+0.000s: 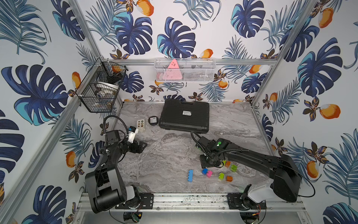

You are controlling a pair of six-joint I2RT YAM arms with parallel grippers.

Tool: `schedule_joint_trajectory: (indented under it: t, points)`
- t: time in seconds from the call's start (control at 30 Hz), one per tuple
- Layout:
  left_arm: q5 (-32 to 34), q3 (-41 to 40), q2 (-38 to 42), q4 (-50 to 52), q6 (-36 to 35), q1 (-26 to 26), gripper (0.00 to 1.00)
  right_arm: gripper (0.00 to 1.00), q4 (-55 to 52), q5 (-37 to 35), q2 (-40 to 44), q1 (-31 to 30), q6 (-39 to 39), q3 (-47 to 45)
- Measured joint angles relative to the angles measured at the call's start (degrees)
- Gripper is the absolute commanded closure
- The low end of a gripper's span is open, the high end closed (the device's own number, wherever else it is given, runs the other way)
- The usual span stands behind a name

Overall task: Assemble the letter h with lego
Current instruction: Pick up the lego brick from the center of the board.

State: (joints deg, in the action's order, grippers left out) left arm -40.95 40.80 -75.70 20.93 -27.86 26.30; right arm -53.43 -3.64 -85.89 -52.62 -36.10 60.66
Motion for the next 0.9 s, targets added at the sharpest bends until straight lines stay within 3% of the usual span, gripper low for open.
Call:
schedule_joint_trajectory:
  t: [0.17,0.6,0.9]
  points:
    - [-1.2,0.0,0.0,0.3,-0.6,0.0,0.06,0.39,-1.4,-2.4,-6.2,-4.0,3.3,1.7]
    - [-1.5,0.0,0.5,1.0,-0.7,0.0,0.06,0.42,-2.3,-3.5,-13.0,-4.7,12.3,2.9]
    - [-1.5,0.0,0.5,1.1,-0.7,0.1,0.06,0.59,0.4,-2.9,-14.6,-4.6,15.1,2.6]
